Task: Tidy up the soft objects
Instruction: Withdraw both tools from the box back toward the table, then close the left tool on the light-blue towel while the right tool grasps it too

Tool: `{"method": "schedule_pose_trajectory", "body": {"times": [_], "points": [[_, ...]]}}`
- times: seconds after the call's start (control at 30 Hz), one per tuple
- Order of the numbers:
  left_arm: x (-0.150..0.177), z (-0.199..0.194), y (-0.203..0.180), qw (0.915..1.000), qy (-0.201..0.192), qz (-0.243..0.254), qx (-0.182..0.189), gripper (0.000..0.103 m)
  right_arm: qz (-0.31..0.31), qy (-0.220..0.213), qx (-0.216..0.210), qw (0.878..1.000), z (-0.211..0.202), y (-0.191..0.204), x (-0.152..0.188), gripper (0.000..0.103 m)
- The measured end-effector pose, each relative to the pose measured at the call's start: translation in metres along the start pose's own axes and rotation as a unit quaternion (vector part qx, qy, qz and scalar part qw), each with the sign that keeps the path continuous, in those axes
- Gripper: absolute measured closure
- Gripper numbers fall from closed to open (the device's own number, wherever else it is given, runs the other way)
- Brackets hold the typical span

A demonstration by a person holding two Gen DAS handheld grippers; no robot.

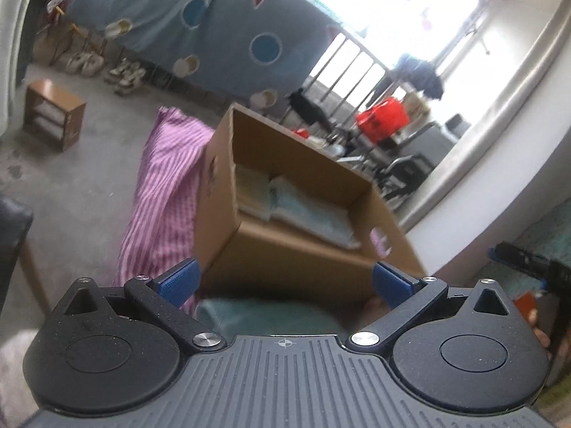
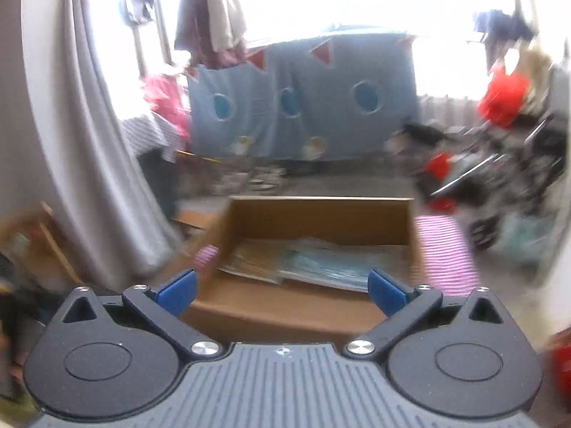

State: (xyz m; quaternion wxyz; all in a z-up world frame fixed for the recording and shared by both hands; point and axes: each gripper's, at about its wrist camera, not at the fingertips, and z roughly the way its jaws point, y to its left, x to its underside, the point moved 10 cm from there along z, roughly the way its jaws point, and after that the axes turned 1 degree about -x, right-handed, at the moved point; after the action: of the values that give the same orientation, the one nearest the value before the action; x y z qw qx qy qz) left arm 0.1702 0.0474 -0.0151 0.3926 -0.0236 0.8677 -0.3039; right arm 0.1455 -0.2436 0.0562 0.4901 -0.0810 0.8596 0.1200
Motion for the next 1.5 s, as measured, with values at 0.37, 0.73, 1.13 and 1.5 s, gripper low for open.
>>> {"method": "schedule_pose_trajectory", "body": {"times": [0.37, 0.73, 1.13, 1.5], "points": [[0.041, 0.007, -0.005, 0.9989, 0.03, 0.036, -0.003, 0.0, 0.114, 0.008, -0.135, 0.984, 0.036, 0.039, 0.069, 0.0], [0.047, 0.048, 0.024, 0.9966, 0.06, 0.039, -0.041, 0.003, 0.164, 0.167, -0.163, 0.959, 0.133, 0.059, 0.111, 0.006], [0.048, 0.075, 0.028, 0.9945, 0.102, 0.008, 0.025, 0.02, 0.145, 0.259, -0.111, 0.949, 0.182, 0.056, 0.129, 0.008], [0.05, 0.072, 0.033, 0.9944, 0.101, 0.007, 0.029, 0.05, 0.163, 0.301, -0.122, 0.932, 0.2, 0.06, 0.146, 0.023]]}}
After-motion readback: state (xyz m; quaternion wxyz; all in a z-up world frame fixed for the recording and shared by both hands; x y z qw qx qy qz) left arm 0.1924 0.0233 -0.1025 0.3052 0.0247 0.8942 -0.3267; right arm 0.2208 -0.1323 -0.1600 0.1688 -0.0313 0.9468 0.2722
